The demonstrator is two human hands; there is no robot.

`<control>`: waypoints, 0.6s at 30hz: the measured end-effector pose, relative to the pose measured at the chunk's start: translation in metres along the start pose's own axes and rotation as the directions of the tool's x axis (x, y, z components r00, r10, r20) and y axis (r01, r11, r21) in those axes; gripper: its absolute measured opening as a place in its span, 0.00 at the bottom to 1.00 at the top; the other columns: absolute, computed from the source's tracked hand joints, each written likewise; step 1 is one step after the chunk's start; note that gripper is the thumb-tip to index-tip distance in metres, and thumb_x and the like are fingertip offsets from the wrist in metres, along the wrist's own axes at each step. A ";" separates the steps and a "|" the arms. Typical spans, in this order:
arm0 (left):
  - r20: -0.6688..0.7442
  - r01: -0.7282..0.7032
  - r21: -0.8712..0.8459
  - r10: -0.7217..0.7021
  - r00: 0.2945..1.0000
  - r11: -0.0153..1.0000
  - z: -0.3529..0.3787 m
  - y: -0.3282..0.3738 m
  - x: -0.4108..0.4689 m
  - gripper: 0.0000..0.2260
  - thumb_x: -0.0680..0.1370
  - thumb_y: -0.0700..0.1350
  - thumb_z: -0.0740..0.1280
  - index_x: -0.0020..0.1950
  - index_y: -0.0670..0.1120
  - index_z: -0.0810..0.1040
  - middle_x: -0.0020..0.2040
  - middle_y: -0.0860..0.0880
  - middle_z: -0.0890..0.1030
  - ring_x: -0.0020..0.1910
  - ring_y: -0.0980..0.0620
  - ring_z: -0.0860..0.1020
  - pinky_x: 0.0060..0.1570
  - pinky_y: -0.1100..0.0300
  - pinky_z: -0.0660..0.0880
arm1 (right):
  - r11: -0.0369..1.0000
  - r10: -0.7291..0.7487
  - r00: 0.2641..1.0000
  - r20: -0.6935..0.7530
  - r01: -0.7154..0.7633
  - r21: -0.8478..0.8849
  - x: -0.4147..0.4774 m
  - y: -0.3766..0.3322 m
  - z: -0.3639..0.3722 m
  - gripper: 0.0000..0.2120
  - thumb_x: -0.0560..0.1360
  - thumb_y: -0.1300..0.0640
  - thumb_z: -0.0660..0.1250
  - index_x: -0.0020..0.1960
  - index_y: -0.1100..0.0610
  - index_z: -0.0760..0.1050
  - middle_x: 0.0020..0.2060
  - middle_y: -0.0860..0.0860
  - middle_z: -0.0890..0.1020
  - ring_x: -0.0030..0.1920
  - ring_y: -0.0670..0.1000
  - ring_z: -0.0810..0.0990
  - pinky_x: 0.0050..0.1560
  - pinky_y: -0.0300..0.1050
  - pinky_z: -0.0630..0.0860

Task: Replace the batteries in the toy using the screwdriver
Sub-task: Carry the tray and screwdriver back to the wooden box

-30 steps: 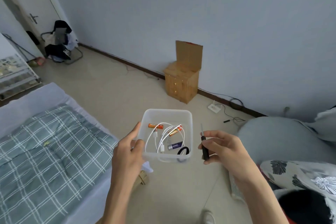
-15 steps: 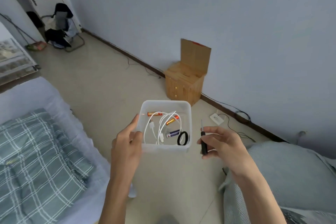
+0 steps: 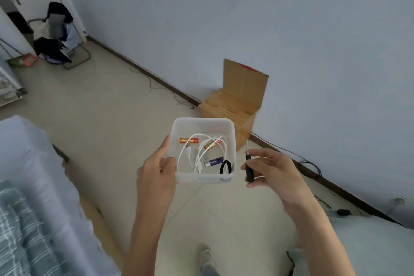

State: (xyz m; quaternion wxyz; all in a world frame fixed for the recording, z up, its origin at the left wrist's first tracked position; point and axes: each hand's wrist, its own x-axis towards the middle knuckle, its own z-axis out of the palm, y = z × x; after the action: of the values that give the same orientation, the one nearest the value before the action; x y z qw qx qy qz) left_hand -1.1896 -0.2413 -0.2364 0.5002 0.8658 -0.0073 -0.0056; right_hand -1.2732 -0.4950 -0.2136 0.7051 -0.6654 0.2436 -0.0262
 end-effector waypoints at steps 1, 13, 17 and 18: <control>0.008 -0.008 -0.006 0.008 1.000 1.000 0.000 0.005 0.020 0.29 0.76 0.47 0.60 0.74 0.71 0.74 0.38 0.36 0.74 0.42 0.34 0.74 0.46 0.37 0.85 | 1.000 -0.002 1.000 -0.010 0.002 0.013 0.017 -0.008 0.006 0.08 0.81 0.69 0.68 0.58 0.63 0.81 0.43 0.63 0.87 0.36 0.58 0.82 0.37 0.48 0.86; -0.007 0.048 0.012 -0.048 0.999 0.999 0.032 0.015 0.220 0.30 0.75 0.50 0.60 0.76 0.69 0.70 0.42 0.39 0.82 0.44 0.41 0.81 0.51 0.44 0.79 | 0.998 0.052 0.998 -0.035 -0.051 0.025 0.203 -0.052 0.054 0.09 0.81 0.69 0.68 0.60 0.63 0.80 0.44 0.63 0.88 0.36 0.57 0.83 0.38 0.48 0.86; 0.014 0.076 0.039 -0.076 0.997 0.996 0.055 0.012 0.294 0.30 0.75 0.50 0.61 0.77 0.70 0.70 0.44 0.39 0.84 0.47 0.39 0.83 0.53 0.43 0.79 | 0.998 0.066 0.997 -0.033 -0.065 0.026 0.283 -0.065 0.061 0.09 0.81 0.68 0.68 0.61 0.64 0.80 0.45 0.64 0.88 0.37 0.56 0.83 0.40 0.50 0.87; 0.021 0.077 0.038 -0.078 0.997 0.996 0.061 0.013 0.315 0.30 0.76 0.49 0.62 0.76 0.71 0.69 0.43 0.39 0.84 0.47 0.39 0.83 0.53 0.44 0.80 | 0.998 0.065 0.997 -0.034 -0.065 0.022 0.305 -0.068 0.062 0.09 0.81 0.68 0.68 0.61 0.64 0.81 0.44 0.63 0.88 0.37 0.56 0.84 0.40 0.51 0.87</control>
State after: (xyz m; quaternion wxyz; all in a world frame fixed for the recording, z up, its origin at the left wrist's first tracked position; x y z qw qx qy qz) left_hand -0.8754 -0.3065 -0.2561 0.4835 0.8744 0.0203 -0.0347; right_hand -0.9619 -0.5551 -0.2429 0.7083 -0.6491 0.2769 -0.0174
